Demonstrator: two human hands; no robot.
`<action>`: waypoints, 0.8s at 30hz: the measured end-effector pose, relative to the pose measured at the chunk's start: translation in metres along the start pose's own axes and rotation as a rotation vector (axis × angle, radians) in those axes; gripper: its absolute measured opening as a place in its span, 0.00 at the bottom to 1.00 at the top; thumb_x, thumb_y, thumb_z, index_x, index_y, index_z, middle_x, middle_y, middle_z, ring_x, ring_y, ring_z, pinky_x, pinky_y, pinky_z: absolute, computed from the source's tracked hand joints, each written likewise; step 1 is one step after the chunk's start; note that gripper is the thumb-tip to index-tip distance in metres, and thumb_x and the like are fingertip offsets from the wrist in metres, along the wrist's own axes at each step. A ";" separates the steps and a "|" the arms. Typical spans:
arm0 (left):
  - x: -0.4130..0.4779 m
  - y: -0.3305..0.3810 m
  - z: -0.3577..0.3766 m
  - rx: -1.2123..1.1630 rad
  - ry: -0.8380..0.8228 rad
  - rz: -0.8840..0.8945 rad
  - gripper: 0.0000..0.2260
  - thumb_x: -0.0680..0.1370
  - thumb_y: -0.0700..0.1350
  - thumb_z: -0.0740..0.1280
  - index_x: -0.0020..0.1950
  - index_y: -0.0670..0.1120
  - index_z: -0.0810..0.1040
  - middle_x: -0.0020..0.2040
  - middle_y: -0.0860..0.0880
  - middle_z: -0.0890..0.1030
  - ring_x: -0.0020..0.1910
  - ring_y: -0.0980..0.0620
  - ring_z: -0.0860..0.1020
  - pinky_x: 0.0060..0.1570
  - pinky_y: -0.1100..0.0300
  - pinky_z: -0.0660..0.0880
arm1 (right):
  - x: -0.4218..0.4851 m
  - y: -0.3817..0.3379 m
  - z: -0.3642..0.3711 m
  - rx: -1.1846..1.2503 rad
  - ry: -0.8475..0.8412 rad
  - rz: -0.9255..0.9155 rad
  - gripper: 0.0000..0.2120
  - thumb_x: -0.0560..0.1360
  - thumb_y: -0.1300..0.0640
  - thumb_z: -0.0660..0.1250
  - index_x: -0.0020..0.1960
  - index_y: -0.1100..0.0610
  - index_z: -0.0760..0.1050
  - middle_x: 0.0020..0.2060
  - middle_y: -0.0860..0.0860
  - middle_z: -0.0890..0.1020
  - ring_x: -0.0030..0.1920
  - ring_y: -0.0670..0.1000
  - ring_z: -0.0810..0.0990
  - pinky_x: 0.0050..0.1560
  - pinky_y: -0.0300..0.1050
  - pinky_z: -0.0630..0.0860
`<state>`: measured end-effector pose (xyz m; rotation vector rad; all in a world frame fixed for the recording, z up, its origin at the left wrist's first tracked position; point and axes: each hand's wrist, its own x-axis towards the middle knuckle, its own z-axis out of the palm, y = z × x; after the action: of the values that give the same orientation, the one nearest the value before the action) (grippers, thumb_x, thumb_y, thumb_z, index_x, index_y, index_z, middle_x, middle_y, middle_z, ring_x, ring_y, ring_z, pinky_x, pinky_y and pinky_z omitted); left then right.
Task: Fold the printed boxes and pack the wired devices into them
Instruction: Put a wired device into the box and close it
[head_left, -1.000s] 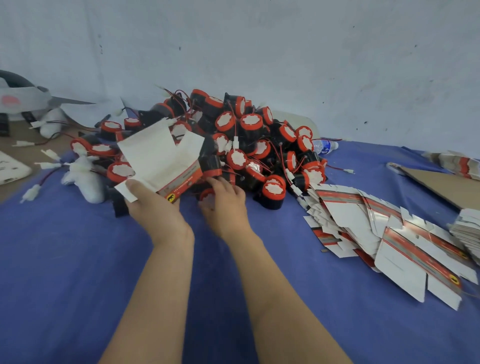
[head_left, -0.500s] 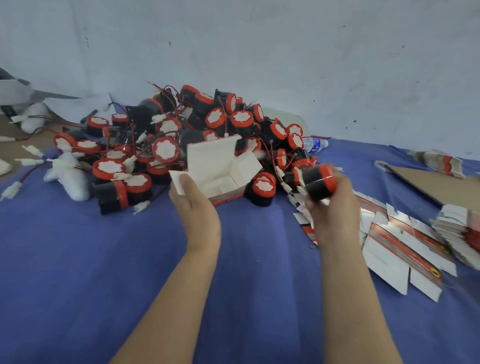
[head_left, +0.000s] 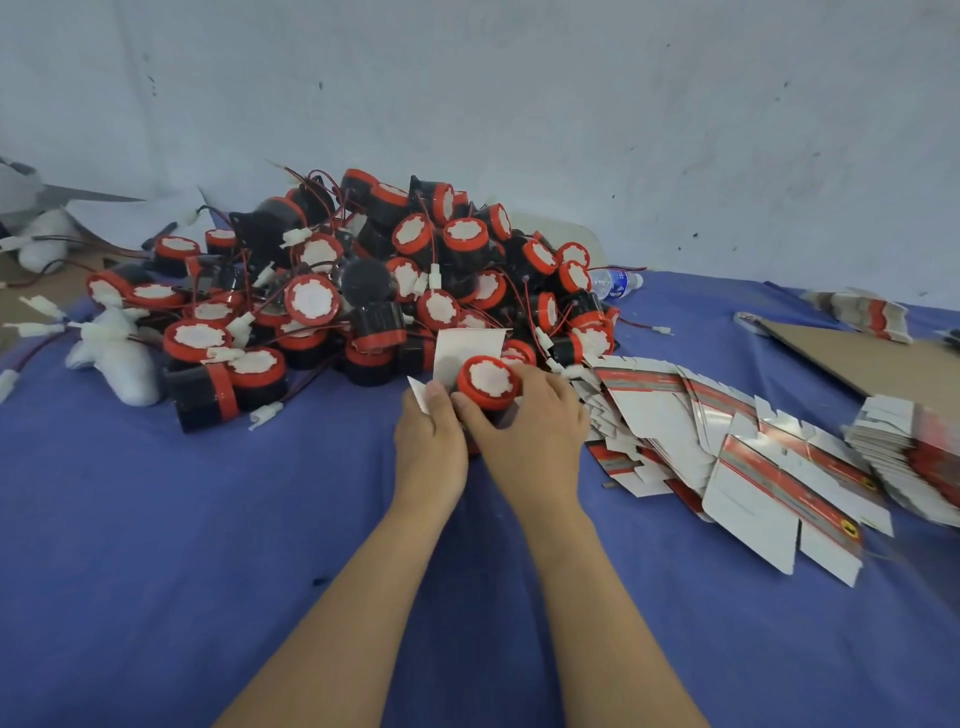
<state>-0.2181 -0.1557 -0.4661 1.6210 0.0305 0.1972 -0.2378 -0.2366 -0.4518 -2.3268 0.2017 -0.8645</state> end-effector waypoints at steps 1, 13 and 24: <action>0.001 -0.001 0.000 0.044 -0.006 -0.014 0.14 0.84 0.53 0.47 0.56 0.49 0.70 0.57 0.48 0.76 0.57 0.51 0.74 0.57 0.54 0.71 | 0.000 0.001 0.000 -0.026 -0.007 0.009 0.29 0.70 0.35 0.68 0.61 0.55 0.73 0.59 0.51 0.78 0.68 0.51 0.65 0.68 0.47 0.53; 0.003 -0.003 -0.005 0.051 -0.051 -0.081 0.14 0.84 0.51 0.50 0.55 0.49 0.73 0.58 0.47 0.77 0.54 0.52 0.74 0.55 0.56 0.70 | 0.000 0.005 -0.001 -0.143 -0.063 -0.082 0.26 0.73 0.36 0.64 0.67 0.47 0.70 0.61 0.46 0.77 0.67 0.50 0.67 0.70 0.51 0.53; 0.004 -0.005 -0.010 0.128 -0.075 -0.024 0.13 0.77 0.54 0.67 0.57 0.50 0.69 0.51 0.54 0.76 0.46 0.57 0.75 0.38 0.68 0.71 | 0.004 0.004 -0.007 -0.260 -0.324 -0.128 0.14 0.81 0.57 0.54 0.47 0.53 0.78 0.47 0.46 0.81 0.59 0.48 0.74 0.74 0.57 0.47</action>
<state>-0.2148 -0.1454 -0.4699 1.7534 0.0048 0.1173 -0.2389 -0.2447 -0.4487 -2.7081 0.0276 -0.5323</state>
